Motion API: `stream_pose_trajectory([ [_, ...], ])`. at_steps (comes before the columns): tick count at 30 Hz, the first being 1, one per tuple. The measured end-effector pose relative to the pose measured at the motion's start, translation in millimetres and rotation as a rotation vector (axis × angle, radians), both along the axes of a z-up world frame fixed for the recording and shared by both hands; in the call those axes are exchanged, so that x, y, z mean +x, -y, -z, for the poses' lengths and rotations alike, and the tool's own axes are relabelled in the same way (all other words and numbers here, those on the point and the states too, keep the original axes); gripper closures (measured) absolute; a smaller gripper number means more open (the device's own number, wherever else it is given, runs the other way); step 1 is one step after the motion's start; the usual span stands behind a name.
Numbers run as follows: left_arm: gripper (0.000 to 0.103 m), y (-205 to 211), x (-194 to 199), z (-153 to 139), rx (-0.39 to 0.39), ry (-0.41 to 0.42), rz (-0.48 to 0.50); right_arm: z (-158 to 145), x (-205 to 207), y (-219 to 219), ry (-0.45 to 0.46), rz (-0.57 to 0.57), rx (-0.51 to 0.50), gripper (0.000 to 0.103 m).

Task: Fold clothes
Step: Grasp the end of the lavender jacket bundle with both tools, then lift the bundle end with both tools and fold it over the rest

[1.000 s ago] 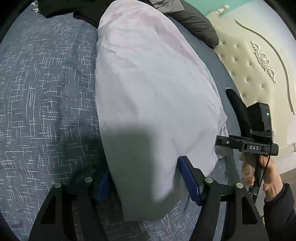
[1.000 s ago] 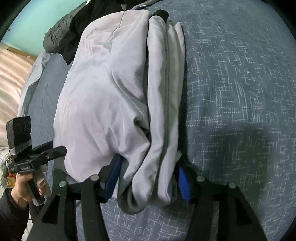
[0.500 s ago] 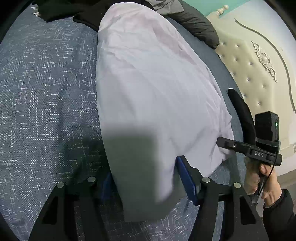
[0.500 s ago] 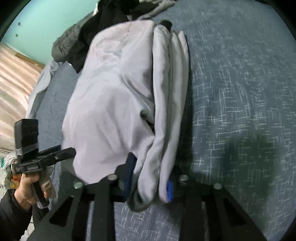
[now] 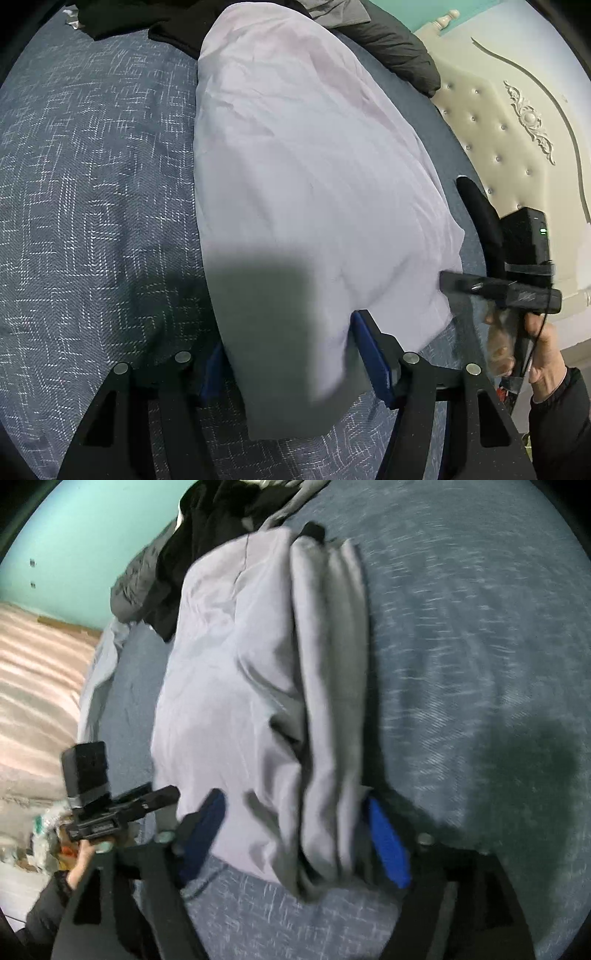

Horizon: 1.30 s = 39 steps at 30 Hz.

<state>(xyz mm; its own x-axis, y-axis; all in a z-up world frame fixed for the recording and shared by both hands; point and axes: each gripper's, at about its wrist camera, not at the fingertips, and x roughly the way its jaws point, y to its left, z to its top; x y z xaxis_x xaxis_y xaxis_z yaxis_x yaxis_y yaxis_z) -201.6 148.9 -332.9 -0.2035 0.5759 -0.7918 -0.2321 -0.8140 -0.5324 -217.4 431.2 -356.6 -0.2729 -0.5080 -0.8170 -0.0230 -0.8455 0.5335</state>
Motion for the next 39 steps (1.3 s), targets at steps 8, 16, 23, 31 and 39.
stream_pose_trajectory([
  [8,0.037,-3.9,3.3,-3.2,-0.025,-0.017,-0.003,7.6,-4.2,29.5,-0.026,-0.037,0.129,0.047],
  [16,0.054,-5.9,8.7,-19.5,-0.05,-0.069,-0.012,-18.2,2.0,48.8,-0.099,-0.069,0.222,0.082],
  [23,0.067,-11.2,15.9,-58.0,-0.063,-0.147,0.006,-50.7,10.0,57.9,-0.189,-0.088,0.259,0.087],
  [31,0.068,-37.3,28.0,-123.1,-0.069,-0.261,0.043,-104.1,35.0,26.2,-0.306,-0.093,0.31,0.089],
  [39,0.069,-91.3,29.3,-182.0,-0.048,-0.346,0.112,-154.3,62.4,-8.4,-0.374,-0.067,0.353,0.09],
])
